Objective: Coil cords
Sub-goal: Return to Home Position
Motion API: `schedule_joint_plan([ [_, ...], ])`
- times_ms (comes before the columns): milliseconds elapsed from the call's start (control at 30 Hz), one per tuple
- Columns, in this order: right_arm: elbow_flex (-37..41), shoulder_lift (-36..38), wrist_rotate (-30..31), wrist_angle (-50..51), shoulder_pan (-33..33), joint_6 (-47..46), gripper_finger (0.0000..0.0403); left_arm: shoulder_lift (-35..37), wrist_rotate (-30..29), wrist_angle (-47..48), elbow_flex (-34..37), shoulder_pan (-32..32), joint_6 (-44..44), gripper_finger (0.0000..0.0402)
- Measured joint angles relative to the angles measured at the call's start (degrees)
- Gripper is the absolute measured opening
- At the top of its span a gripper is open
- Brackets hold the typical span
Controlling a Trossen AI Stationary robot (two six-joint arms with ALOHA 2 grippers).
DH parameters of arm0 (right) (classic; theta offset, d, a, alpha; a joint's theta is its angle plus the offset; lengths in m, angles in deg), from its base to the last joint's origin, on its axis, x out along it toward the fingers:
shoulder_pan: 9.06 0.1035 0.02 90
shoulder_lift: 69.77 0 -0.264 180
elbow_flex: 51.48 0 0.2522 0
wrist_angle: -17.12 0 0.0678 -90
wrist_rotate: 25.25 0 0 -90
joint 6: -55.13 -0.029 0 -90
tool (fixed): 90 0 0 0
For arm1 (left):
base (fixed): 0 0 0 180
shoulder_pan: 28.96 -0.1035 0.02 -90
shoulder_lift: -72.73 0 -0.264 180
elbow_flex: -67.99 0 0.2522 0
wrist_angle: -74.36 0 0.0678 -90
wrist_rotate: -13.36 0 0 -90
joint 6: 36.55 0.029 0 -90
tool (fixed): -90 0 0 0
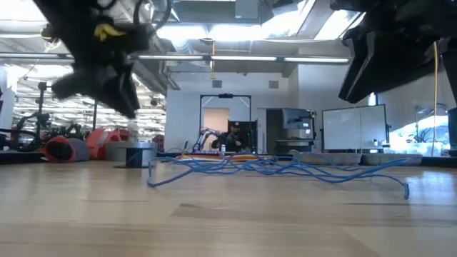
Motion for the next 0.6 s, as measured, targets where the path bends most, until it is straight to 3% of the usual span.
schedule_joint_plan([
  [167,-0.04,2.43,-2.21,-2.62,0.76,8.77,0.0143,0.67,0.02,3.6,-5.13,1.67,-0.04,0.0125],
  [300,-0.05,8.1,1.66,-2.87,-1.13,16.4,0.0143,5.67,1.3,-4.24,-4.26,-0.4,8.08,0.0106],
  [400,1.16,13.95,0.25,-5.56,-5.46,22.13,0.0142,12.39,5.74,-13.05,-0.34,-4.02,15.31,0.0078],
  [500,4.68,20.92,-7.54,-10.38,-11.88,27.65,0.0132,20.97,12.45,-22.54,5.04,-9.19,20.54,0.0048],
  [600,11.52,29.74,-19.74,-20.07,-19.37,32.03,0.0103,29.81,20.82,-32.4,11.7,-14.35,24.12,0.0022],
])
